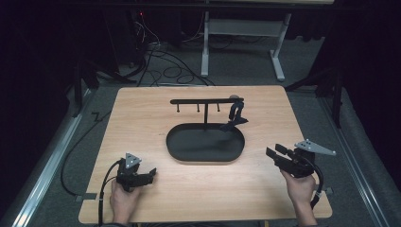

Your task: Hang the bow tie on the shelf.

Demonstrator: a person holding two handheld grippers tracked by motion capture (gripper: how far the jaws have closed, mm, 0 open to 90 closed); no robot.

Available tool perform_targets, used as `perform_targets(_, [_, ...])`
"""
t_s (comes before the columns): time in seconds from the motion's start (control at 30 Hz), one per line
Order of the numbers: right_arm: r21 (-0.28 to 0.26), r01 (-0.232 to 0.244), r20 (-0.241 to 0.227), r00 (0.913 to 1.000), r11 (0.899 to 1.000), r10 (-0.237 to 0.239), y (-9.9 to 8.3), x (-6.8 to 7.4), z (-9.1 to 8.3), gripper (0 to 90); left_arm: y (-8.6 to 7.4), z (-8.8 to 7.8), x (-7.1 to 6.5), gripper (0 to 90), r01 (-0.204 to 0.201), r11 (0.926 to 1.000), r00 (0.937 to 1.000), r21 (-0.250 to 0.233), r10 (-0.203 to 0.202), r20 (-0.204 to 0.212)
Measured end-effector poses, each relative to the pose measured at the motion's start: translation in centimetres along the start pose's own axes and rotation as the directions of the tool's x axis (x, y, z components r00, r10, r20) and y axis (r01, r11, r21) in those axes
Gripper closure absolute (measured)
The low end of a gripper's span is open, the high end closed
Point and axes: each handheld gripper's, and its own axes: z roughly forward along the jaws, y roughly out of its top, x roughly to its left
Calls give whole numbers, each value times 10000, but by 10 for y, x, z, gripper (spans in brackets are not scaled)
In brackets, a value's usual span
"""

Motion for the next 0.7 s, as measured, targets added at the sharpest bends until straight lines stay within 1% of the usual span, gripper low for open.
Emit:
perform_targets(0.03, [21,55,24,10000,10000,-55,-1,-1,0,536,0,0,0,170,1,10000,10000,1,-1,1])
perform_targets(0.13, [101,-8,31,10000,9999,8,-4,-3,3,538,0,0,0,170,2,10000,10000,20,-2,-6])
perform_targets(0.7, [416,-38,241,9997,9991,28,-19,-10,18,537,0,0,0,171,8,10000,10000,15,-8,-8])
